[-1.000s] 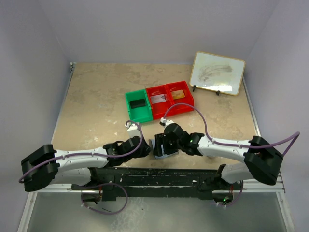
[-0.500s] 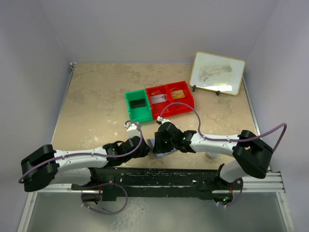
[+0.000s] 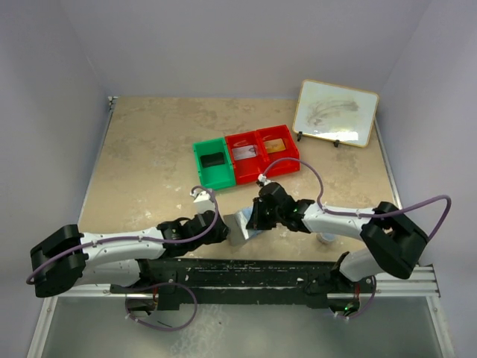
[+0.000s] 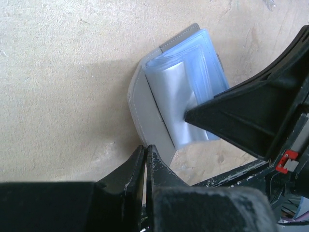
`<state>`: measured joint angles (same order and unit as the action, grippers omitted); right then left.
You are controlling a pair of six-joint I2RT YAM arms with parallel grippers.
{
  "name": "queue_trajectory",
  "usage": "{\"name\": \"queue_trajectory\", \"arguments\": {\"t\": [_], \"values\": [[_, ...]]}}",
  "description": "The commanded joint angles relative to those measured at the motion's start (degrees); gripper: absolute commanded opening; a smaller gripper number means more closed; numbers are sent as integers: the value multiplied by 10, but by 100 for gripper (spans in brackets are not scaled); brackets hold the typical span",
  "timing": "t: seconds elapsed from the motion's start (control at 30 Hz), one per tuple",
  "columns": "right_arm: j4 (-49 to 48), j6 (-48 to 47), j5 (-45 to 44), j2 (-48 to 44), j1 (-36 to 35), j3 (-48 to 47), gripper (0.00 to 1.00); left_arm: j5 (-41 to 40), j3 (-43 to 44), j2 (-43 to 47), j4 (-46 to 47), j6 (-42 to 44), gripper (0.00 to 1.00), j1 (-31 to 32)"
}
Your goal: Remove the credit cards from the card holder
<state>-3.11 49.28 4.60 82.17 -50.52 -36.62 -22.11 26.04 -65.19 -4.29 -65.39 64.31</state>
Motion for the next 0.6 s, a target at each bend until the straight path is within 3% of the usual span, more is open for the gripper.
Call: {"name": "queue_trajectory", "arguments": {"t": [0.0,0.1,0.23,0.43,0.57], "values": [[-49,-36,36,10,10,0,2,-14,28,6,1,5,0,4],[-18,-44,7,-24,4,-13,26,-15,33,3,-1,7,0,4],[36,-32,-36,-120,18,-2,40,-19,42,-1,-10,12,0,4],[89,-49,-48,-138,67,15,44,-20,51,-13,-17,18,0,4],[72,-43,-27,-115,72,29,47,-18,52,-13,-22,20,0,4]]}}
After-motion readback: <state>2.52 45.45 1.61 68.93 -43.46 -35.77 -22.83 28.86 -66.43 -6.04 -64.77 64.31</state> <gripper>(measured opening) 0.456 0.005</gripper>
